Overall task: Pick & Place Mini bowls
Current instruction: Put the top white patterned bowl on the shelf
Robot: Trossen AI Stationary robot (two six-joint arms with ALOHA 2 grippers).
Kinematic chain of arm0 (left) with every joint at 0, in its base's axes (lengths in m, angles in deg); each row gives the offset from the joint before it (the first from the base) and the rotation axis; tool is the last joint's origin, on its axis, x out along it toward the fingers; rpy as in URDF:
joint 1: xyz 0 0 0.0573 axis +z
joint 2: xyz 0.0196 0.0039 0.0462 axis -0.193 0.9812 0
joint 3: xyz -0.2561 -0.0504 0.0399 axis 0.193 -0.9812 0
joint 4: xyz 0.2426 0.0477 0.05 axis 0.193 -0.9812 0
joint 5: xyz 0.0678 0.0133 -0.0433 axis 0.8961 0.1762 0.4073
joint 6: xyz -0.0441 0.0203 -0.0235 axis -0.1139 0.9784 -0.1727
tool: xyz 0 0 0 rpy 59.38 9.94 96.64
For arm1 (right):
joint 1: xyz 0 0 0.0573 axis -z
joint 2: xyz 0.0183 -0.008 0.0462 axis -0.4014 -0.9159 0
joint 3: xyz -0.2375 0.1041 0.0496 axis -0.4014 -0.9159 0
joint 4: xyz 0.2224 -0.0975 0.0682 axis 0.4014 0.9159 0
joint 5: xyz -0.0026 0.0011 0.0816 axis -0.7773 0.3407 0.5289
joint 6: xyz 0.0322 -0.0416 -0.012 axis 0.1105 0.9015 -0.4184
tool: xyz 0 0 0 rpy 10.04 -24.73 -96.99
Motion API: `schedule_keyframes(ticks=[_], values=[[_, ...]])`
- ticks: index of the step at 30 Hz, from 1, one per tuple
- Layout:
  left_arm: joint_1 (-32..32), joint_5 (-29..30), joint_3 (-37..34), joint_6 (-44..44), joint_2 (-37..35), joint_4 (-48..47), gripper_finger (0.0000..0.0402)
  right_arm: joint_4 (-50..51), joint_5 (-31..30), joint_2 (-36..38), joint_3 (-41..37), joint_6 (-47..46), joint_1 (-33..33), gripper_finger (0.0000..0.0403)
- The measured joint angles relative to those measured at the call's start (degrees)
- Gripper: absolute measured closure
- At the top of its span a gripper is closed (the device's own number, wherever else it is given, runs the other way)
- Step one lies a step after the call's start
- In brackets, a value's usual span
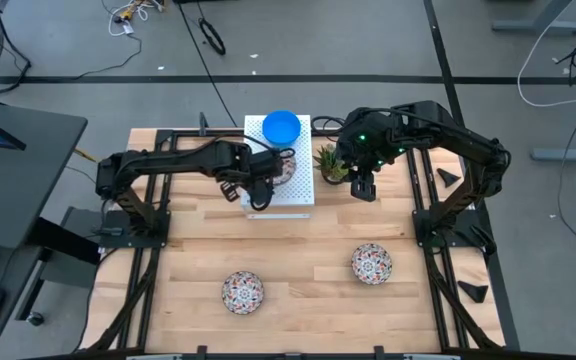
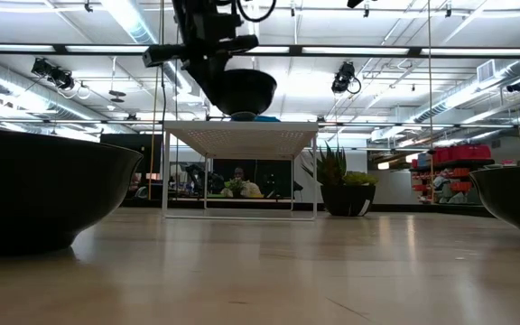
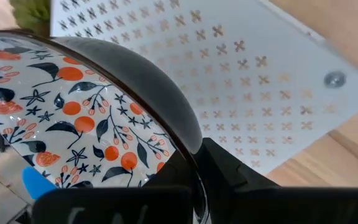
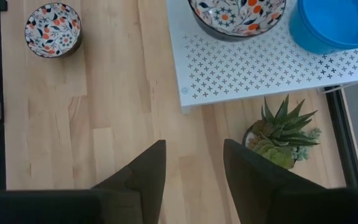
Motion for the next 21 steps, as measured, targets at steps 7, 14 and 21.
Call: schedule_keyframes(ticks=[7, 14, 21], values=[[-0.16, 2.46, 0.00, -0.90, 1.92, 2.35, 0.0387, 0.32, -0.01, -0.01, 0.00, -0.07, 0.00, 0.0240], [-0.52, 2.56, -0.67, -2.63, 1.94, 1.43, 0.0387, 0.35, 0.00, -0.02, 0.02, -0.02, 0.00, 0.0240], [-1.22, 1.34, -0.96, -4.09, 1.94, 1.17, 0.0387, 0.35, 0.00, -0.02, 0.02, 0.41, 0.00, 0.0240]])
